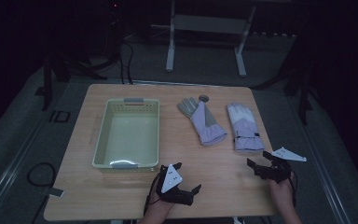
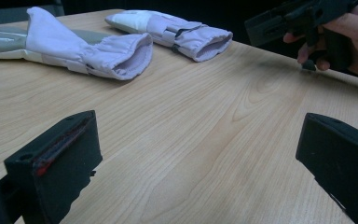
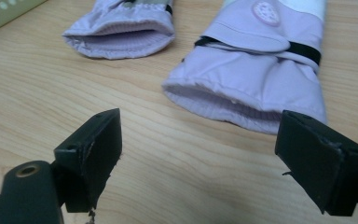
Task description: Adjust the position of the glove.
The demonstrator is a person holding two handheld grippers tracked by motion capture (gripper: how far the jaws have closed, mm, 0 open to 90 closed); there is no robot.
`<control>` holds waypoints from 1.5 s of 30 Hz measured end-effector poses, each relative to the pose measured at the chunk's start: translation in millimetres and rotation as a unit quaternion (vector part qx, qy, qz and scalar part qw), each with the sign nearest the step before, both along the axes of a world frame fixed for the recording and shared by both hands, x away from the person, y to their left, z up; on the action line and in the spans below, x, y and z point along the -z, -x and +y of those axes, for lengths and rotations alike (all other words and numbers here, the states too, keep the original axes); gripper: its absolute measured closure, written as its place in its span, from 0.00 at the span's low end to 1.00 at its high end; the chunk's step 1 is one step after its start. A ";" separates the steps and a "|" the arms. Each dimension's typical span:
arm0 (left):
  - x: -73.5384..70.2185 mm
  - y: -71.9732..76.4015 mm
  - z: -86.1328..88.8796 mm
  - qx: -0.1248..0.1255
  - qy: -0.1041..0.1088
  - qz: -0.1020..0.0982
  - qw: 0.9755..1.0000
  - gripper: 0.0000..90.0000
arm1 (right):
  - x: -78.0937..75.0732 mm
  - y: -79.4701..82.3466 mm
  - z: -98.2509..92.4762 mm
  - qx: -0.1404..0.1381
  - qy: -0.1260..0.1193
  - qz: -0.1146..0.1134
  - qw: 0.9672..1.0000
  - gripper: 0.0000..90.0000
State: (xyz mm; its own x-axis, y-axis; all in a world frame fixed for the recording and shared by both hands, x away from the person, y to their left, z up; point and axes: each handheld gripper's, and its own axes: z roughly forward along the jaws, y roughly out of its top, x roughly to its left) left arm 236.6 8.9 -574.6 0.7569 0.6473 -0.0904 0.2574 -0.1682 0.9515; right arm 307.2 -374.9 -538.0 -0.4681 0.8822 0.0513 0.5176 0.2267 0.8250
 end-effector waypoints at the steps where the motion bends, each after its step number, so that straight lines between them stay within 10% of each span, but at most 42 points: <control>1: 0.0 -0.2 0.2 0.000 0.000 0.001 1.000 0.00 | -2.5 -3.0 1.1 -0.003 -0.001 0.002 1.000 0.16; 25: 0.0 -1.2 0.7 0.002 0.003 0.006 1.000 0.00 | -46.3 -23.6 23.0 -0.012 0.022 -0.016 1.000 0.15; 45: 0.1 -2.0 1.2 0.003 0.007 0.011 1.000 0.00 | -88.2 -58.3 79.2 -0.099 0.042 0.011 0.994 0.15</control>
State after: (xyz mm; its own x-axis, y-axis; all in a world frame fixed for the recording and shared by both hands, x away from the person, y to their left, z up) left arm 238.6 10.1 -574.7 0.7590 0.6408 -0.1151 0.2768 -0.1576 0.9479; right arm 365.5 -295.7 -449.8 -0.6319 0.7750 -0.0062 0.4736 0.3925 0.7885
